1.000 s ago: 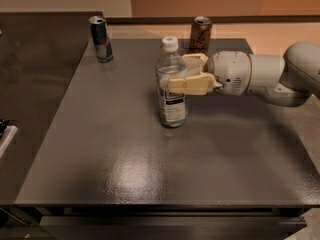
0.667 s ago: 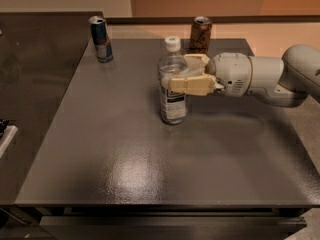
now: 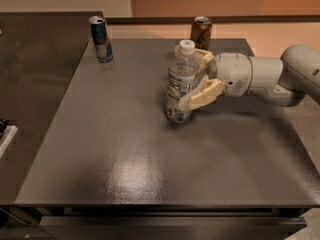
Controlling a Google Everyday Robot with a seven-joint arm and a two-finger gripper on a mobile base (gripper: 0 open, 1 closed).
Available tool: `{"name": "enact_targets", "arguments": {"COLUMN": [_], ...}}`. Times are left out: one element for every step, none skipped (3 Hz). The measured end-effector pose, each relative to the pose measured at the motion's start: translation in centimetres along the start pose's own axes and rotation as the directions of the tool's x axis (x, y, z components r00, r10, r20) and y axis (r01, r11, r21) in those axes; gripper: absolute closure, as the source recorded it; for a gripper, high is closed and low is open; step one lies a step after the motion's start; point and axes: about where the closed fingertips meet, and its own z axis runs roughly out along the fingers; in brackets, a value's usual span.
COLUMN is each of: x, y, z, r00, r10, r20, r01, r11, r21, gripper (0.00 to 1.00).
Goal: Place blue plastic bottle upright
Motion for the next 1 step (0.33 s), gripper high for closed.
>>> {"name": "enact_targets", "arguments": {"x": [0.00], "y": [0.00], "z": [0.00], "r00": [1.000], "r10": [0.000], "r20": [0.000], "r01": [0.000], "r11": [1.0000], "r21": [0.000], "gripper": [0.00]}}
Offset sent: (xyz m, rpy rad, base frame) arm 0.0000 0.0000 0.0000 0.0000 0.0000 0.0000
